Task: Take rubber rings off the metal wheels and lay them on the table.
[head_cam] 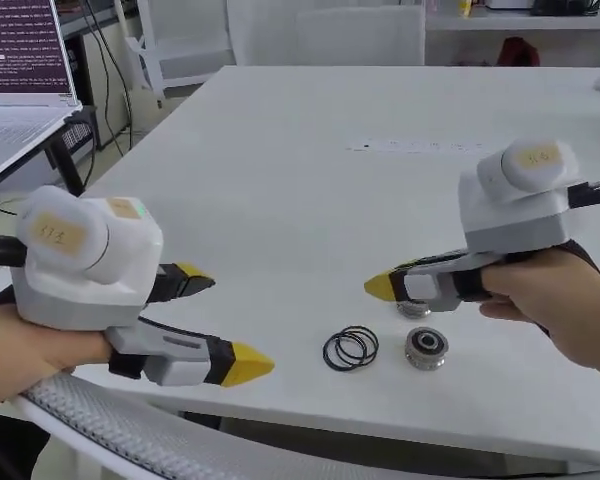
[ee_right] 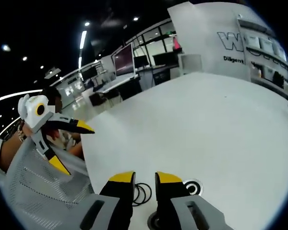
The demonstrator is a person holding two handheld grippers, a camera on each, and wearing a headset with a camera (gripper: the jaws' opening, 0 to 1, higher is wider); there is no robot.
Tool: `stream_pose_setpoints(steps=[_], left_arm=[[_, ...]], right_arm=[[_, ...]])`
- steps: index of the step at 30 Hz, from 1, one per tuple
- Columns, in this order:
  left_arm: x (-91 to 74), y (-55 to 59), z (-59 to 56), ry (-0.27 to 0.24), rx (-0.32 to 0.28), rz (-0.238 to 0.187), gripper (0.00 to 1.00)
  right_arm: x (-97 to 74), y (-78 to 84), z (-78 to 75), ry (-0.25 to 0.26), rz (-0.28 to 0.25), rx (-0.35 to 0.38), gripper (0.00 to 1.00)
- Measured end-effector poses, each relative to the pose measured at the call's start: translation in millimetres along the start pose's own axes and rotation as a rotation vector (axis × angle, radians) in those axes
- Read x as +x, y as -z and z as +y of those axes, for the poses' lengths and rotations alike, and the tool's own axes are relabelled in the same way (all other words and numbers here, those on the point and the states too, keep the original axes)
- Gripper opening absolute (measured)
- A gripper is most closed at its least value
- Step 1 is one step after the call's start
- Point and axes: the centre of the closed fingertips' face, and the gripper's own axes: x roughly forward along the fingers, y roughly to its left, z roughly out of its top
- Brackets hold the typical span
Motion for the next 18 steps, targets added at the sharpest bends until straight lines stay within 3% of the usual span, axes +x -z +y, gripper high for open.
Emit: stream_pose_setpoints(steps=[6, 11, 14, 18], left_arm=[[-1.2, -6.4, 1.2, -0.003, -0.046, -0.041, 0.75], [-0.3, -6.5, 0.9, 0.001, -0.046, -0.042, 0.75], [-0.1, -7.1, 0.4, 0.004, -0.047, -0.045, 0.75], [0.0, -7.8, 0.6, 0.003, -0.047, -0.048, 0.76]], right_arm=[[-6.9, -5.1, 0.0, 0.015, -0.005, -0.067, 0.20], [-17.2, -15.4, 3.2, -0.001, -0.046, -0.080, 0.27], [-24.8, -23.1, 4.2, 0.013, -0.066, -0.165, 0.28], [-31.6, -29.3, 7.1, 0.008, -0.089, -0.197, 0.37]])
